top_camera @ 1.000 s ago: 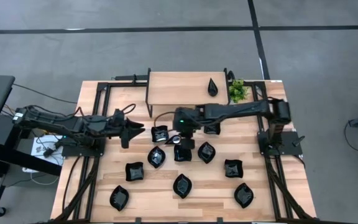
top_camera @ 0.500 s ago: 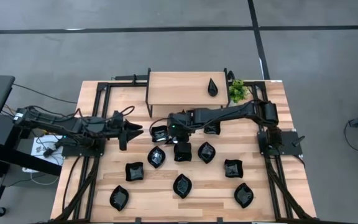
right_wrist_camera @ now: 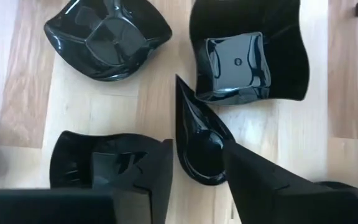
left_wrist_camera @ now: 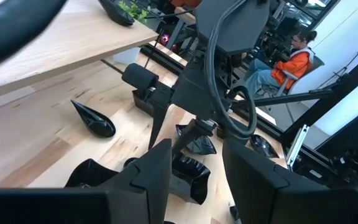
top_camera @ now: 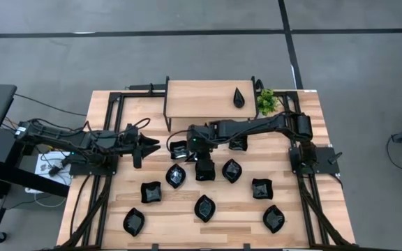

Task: Pick & Place Mini shaped plates
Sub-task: Stack the drop-shaped plate on top of the drop-shaped plates on the shelf

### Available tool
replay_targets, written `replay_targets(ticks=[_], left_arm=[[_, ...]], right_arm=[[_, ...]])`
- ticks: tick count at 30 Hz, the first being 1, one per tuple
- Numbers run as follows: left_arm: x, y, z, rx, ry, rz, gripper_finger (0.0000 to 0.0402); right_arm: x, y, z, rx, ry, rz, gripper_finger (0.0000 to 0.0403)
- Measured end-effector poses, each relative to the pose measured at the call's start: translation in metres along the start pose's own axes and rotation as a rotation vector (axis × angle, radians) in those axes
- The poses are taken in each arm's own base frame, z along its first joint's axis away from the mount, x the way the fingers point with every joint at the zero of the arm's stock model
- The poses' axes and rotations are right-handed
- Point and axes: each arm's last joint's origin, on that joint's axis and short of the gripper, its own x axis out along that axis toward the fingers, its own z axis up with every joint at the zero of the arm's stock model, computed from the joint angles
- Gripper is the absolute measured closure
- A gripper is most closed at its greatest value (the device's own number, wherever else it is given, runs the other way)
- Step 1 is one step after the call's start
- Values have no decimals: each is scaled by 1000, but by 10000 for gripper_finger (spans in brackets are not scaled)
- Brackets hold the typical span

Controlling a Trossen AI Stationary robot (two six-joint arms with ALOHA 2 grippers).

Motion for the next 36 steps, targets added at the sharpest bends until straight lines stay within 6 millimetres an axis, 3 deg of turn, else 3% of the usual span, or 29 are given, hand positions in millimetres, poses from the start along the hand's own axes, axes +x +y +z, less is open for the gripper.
replay_targets(ticks=[11, 16, 36], left_arm=[[0, -1, 1, 14, -6, -4, 257], [1, -1, 1, 15, -6, -5, 257], [2, -1, 0, 17, -6, -5, 257]], right_arm=[[34, -8, -6, 66, 62, 16, 257], [33, -9, 2, 53, 7, 11, 262], [31, -23, 0, 19, 15, -4, 263]])
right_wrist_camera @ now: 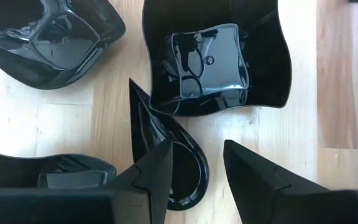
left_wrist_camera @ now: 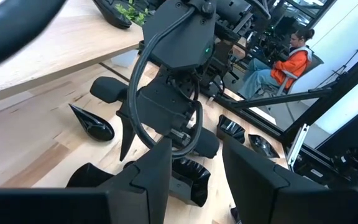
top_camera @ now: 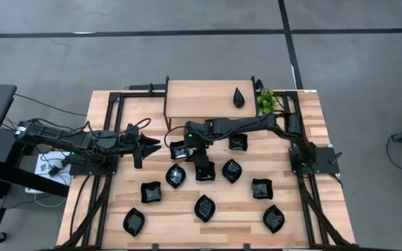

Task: Pick & Place Mini shaped plates
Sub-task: Stack the drop-shaped plate on top of the drop-shaped plates on the shelf

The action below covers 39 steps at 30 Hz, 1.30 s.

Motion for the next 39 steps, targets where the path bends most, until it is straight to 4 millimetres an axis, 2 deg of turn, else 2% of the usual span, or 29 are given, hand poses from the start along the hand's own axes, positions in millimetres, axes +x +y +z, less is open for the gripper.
replay_targets(ticks=[9, 13, 16, 20, 24, 39], left_arm=[[0, 0, 0, 0, -1, 0, 257], [0, 0, 0, -1, -1, 0, 257], [0, 0, 0, 0, -2, -1, 257], [0, 0, 0, -4, -5, -2, 257], [0, 0, 1, -3, -6, -3, 257], [0, -1, 1, -6, -14, -7, 257]], right_arm=[[2, -2, -2, -20, 0, 1, 263], [9, -3, -8, 5, 45, 6, 263], [11, -4, -4, -12, 19, 2, 261], [17, -5, -12, -7, 78, 8, 263], [11, -9, -7, -8, 32, -3, 264], [14, -12, -8, -39, 26, 38, 265]])
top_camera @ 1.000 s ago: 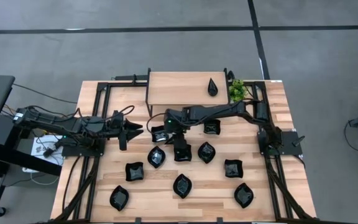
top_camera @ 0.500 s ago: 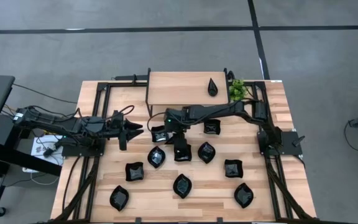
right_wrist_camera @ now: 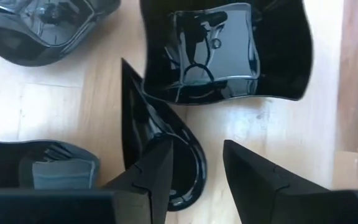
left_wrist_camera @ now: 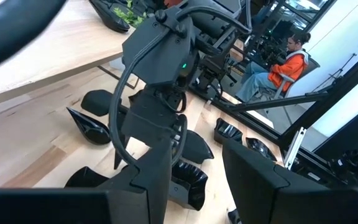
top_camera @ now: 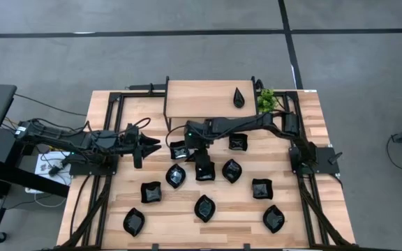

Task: Pick & Place Mini shaped plates
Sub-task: Stack the drop-shaped plate on top of the drop-shaped plates on the shelf

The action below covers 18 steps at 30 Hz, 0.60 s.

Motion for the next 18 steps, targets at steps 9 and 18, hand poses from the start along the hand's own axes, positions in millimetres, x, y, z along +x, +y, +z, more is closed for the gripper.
replay_targets(ticks=[9, 18], left_arm=[[0, 0, 1, -3, -7, -4, 257], [0, -1, 1, 1, -15, -9, 257]], right_arm=[[1, -2, -2, -26, 4, 4, 252], [1, -4, 1, -14, -30, -2, 245]])
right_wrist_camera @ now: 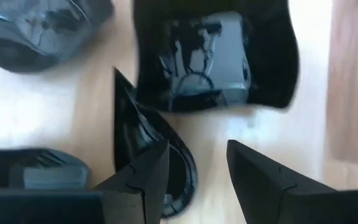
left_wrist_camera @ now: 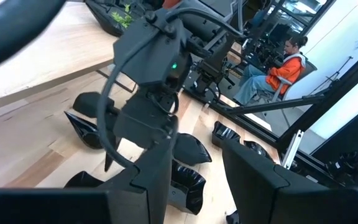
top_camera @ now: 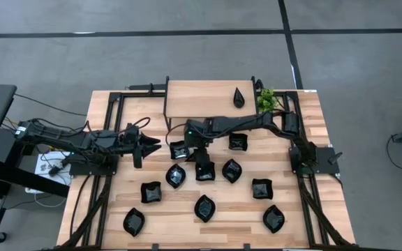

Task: Pick & Place Mini shaped plates
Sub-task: Stack the drop-shaped plate on top of the drop-shaped plates on the shelf

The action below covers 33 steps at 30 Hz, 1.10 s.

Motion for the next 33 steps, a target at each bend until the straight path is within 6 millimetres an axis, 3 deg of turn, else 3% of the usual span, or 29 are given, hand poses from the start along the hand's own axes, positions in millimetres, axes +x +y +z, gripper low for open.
replay_targets(ticks=[6, 17, 33], left_arm=[[0, 0, 0, 0, -2, -1, 257], [0, 0, 1, 16, -9, -5, 257], [0, -1, 2, 11, -19, -11, 257]], right_arm=[[10, -1, -10, 28, 73, 17, 246], [11, -2, -8, 18, 59, 33, 239], [12, -1, -9, 8, 62, 37, 276]])
